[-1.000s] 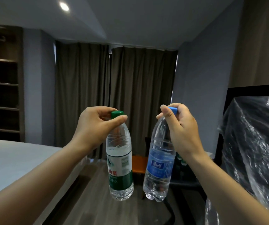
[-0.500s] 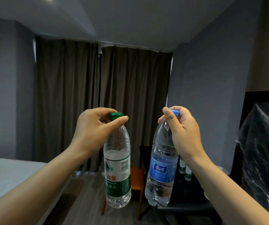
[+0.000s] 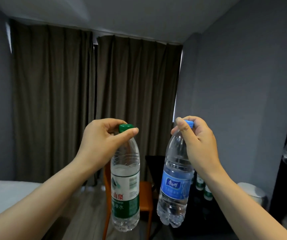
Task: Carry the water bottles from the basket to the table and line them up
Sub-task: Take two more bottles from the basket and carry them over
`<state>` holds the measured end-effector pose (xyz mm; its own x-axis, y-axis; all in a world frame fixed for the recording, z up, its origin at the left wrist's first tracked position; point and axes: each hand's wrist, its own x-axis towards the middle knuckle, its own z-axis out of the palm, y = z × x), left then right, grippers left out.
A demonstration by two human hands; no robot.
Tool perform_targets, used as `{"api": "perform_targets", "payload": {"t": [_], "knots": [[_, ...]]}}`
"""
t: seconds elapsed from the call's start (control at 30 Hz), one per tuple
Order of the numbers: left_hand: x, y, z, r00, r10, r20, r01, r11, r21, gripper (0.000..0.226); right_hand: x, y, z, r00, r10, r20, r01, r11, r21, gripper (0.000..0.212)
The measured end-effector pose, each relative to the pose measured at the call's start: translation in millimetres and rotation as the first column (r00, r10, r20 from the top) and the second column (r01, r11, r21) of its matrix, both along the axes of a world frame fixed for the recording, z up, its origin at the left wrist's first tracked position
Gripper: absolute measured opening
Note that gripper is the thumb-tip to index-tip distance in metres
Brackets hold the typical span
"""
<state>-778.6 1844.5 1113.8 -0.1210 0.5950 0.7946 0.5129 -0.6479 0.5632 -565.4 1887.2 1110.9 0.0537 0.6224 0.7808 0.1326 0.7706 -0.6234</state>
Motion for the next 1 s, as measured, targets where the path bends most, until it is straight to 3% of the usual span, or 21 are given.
{"api": "perform_targets", "payload": {"t": [0.37,0.83,1.0], "knots": [[-7,188,3,0.998,-0.009,-0.059,0.011,0.999,0.039,0.015,-13,168,-7,0.999,-0.034,-0.023,0.034,0.999,0.003,0.019],[14,426,-24,0.966,-0.251,-0.06,0.252,0.968,0.014,0.013,-1,355,-33,0.97,-0.244,-0.024,0.242,0.969,-0.056,0.019],[21,511,-15,0.931,-0.363,-0.043,0.363,0.932,-0.007,0.022,5,417,-24,0.939,-0.342,-0.037,0.339,0.939,-0.056,0.018]]}}
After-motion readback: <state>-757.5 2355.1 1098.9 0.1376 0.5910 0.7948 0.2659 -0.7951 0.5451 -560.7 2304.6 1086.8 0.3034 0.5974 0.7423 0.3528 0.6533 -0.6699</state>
